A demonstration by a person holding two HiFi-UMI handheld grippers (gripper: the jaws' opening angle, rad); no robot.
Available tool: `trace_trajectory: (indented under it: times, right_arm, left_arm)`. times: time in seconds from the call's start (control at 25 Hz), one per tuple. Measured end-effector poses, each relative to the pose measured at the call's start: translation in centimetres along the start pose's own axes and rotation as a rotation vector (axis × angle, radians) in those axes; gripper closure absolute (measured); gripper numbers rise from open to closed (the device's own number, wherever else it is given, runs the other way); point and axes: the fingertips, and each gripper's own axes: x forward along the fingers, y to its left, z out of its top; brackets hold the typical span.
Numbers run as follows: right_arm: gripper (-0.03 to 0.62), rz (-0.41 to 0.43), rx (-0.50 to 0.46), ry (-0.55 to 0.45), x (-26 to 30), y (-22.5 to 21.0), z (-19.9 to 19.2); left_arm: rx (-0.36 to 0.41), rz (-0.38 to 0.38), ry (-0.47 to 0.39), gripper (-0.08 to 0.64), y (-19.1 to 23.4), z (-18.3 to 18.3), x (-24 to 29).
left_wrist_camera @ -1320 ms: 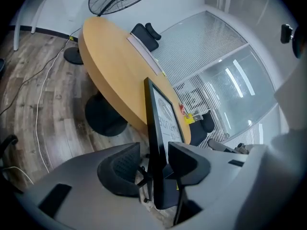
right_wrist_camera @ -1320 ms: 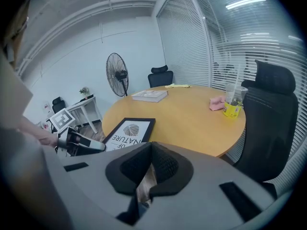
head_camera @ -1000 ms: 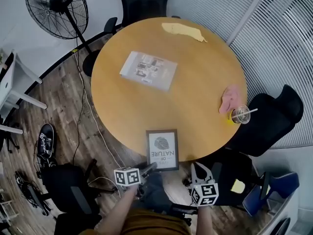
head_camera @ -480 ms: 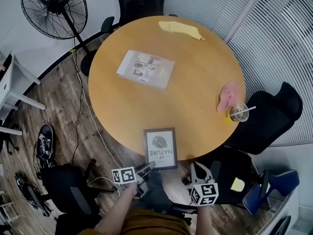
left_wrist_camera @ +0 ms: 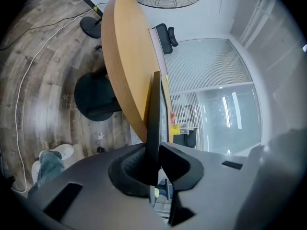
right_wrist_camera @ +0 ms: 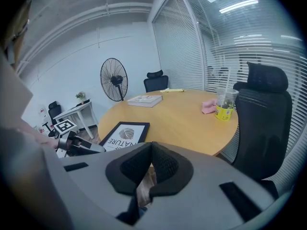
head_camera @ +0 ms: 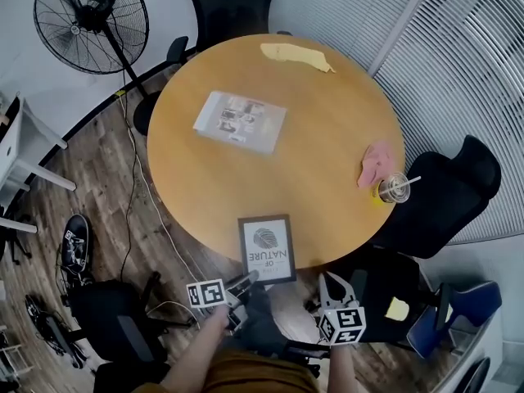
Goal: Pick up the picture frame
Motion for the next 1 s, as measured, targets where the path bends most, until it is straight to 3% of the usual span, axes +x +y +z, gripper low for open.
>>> trace_trajectory:
  times: [0.44,0.8,1.0]
  right_arm:
    - [0.58,-0.016,-0.011,-0.041,-1.7,0.5,0.7]
    - [0.58,-0.026,-0.028,-0.081,-3.1,1.3,1.3]
    - [0.58,-0.02,-0.049,-0.095,-3.9,2.3,1.8]
  left_arm:
    - [0.061,0.006,-0.033,0.488,-1.9,0.5,-0.6]
    - [0.124,-0.04,-0.037,0.503,-5.3,0.5,-1.0]
    - [0.163,-0.02,-0.028,0.503,-5.7,0.2,-1.9]
